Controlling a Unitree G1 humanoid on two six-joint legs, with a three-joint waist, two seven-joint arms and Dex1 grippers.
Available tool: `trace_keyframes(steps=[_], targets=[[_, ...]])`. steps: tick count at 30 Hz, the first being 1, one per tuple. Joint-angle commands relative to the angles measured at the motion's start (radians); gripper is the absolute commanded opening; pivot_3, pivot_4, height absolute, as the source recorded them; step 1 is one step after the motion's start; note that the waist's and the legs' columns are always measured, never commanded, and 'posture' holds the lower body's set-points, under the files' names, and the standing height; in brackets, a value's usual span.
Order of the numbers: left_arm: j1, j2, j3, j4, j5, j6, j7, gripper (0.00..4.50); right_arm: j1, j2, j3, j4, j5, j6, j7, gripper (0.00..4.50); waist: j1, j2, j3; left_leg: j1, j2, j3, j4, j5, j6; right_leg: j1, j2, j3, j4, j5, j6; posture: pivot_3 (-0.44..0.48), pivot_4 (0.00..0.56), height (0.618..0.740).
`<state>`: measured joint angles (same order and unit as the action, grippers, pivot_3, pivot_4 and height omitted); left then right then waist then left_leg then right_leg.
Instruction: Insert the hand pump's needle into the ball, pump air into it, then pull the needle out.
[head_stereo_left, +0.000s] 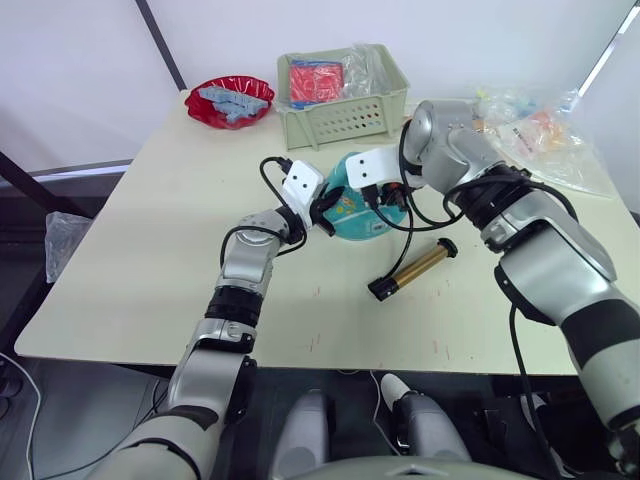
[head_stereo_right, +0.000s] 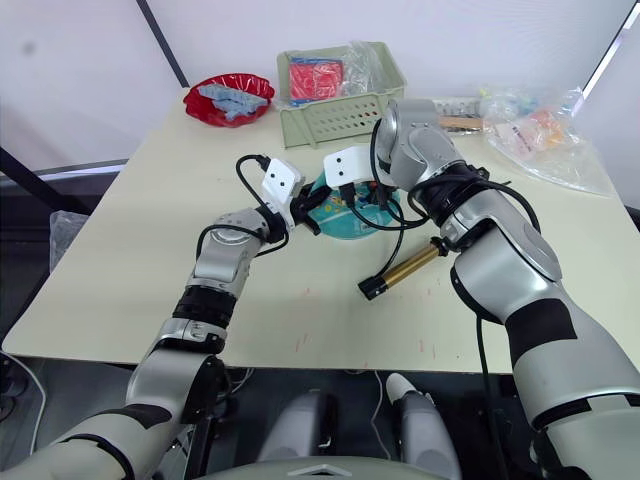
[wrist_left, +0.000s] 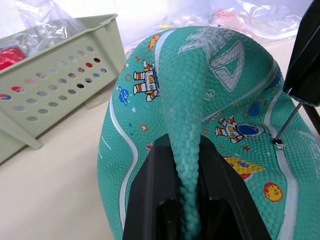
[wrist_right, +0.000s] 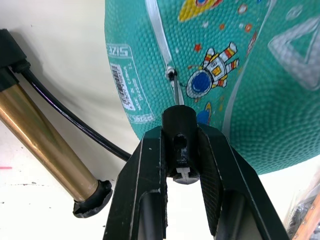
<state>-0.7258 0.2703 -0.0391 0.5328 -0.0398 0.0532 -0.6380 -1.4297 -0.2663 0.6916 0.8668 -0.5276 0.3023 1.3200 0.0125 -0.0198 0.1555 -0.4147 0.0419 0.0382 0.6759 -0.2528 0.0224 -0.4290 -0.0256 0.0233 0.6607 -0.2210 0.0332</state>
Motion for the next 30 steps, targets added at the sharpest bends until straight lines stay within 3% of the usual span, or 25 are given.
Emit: trace_keyframes(steps=[1,30], targets=[[0.040,-0.012,-0.047,0.044,0.019,0.034,-0.023,0.02,-0.006,-0.002,-0.009,-0.016,-0.011,-0.009,0.001,0.34,0.000,0.000,0.000,0.000,0.000,0.000,0.000,0.000,0.000,0.000,0.000,0.000,0.000,0.000,0.000,0.000,0.150,0.738],[0.036,-0.014,-0.047,0.060,0.022,0.027,-0.020,0.02,0.015,-0.004,-0.011,-0.046,-0.019,-0.025,0.015,0.34,0.000,0.000,0.000,0.000,0.000,0.000,0.000,0.000,0.000,0.000,0.000,0.000,0.000,0.000,0.000,0.000,0.150,0.738]])
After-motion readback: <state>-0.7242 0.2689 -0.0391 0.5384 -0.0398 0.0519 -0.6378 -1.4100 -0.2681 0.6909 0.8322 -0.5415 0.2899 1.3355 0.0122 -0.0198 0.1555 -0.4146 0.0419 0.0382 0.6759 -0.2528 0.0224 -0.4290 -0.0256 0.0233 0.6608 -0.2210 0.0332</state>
